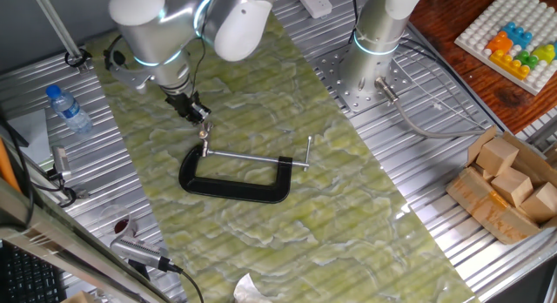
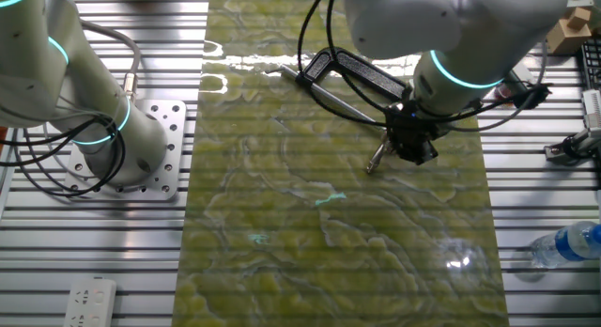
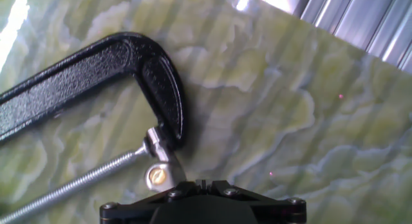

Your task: Turn off the water tap

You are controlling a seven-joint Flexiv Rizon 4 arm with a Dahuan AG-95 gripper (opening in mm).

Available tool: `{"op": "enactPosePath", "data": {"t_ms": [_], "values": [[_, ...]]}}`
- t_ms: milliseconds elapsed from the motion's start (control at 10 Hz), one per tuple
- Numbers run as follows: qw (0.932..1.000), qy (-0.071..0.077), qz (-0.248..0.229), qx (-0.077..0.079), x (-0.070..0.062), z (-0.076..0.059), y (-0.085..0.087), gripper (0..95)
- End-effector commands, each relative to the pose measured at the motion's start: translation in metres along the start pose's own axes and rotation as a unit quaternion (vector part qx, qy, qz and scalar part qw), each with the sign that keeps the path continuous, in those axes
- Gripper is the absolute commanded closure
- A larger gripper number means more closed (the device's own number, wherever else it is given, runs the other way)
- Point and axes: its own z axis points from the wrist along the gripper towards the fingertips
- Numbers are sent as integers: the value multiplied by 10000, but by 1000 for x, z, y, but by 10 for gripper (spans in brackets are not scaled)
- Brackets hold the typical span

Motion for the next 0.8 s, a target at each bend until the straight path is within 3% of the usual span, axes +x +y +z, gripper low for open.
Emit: {"op": "enactPosePath", "data": {"t_ms": [100,600,800], "values": [[10000,5,33,-9,5,-1,3,950],[10000,4,33,1,6,-1,4,950],[9999,45,75,-66,-1,-19,2,950]]}}
